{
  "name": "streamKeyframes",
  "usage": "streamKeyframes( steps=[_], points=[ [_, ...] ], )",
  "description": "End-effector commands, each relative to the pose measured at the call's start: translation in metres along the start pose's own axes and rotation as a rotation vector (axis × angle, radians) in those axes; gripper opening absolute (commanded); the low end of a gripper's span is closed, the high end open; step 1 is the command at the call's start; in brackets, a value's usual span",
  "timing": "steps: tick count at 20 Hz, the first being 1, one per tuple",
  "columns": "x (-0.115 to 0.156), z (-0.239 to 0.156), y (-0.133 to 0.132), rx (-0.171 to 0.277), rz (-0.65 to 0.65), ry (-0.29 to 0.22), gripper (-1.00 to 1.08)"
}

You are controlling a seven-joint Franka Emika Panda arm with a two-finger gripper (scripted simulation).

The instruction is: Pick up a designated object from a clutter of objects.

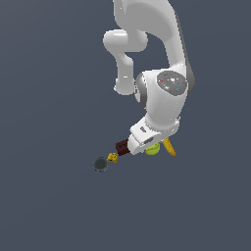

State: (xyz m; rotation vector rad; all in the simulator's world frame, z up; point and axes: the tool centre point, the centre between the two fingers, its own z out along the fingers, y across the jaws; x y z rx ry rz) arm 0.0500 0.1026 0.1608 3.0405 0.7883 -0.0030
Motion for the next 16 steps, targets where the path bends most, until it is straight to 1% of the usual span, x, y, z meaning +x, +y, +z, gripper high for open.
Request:
streamKeyframes(
  steps=[1,16],
  points=[
    [-0.012,-0.027,0.015,0.0,0.0,0.002,-1.0],
    [-0.083,-0.181,0.107,0.003,-0.001,0.004,-1.0]
  ],
)
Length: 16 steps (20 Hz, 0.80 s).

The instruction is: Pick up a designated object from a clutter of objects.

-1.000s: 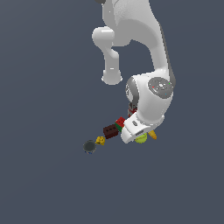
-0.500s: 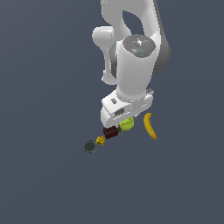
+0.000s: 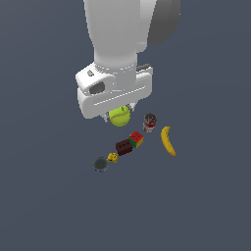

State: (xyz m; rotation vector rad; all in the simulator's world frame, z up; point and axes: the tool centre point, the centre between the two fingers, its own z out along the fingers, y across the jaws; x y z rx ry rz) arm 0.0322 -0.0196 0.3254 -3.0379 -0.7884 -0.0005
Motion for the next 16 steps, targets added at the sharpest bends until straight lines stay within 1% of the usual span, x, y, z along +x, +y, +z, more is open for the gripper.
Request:
streamKeyframes(
  steps=[1,8,12,16],
  points=[
    [-0.011,-0.026,0.015,0.0,-0.001,0.001,-1.0],
    [-0.035,-0.081,0.05,-0.001,0.0,0.0,-1.0],
    [-0.042,-0.101,0.062,-0.002,0.0,-0.001,-1.0],
    [-0.046,-0.112,0.07,-0.003,0.001,-0.001,-1.0]
  ],
)
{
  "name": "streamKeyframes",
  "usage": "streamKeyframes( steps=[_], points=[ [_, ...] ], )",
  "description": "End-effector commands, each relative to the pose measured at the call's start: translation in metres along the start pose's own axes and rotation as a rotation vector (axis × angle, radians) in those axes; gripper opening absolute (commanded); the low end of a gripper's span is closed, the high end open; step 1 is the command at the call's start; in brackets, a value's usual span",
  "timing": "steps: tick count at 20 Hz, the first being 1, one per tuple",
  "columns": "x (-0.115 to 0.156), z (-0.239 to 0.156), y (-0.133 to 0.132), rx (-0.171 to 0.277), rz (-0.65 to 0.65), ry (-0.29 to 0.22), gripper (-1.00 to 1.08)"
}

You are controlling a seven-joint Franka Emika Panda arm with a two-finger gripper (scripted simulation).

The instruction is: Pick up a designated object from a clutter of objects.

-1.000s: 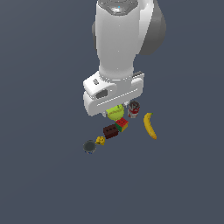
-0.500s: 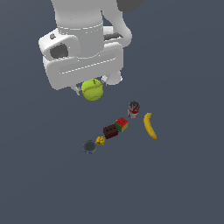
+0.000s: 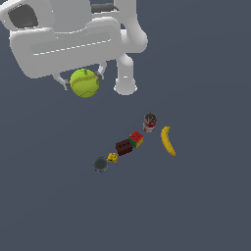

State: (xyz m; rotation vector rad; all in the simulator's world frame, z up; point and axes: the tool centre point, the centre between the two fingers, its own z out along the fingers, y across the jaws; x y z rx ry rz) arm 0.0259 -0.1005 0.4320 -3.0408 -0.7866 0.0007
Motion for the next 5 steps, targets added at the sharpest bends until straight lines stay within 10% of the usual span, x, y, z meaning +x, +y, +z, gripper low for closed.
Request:
streamKeyframes(
  steps=[1,5],
  points=[
    [-0.0017,-0.0063,0.0037,0.0,-0.001,0.0,-1.0],
    [-0.0022,-0.0088,0.0055,-0.001,-0.001,0.0,-1.0]
  ],
)
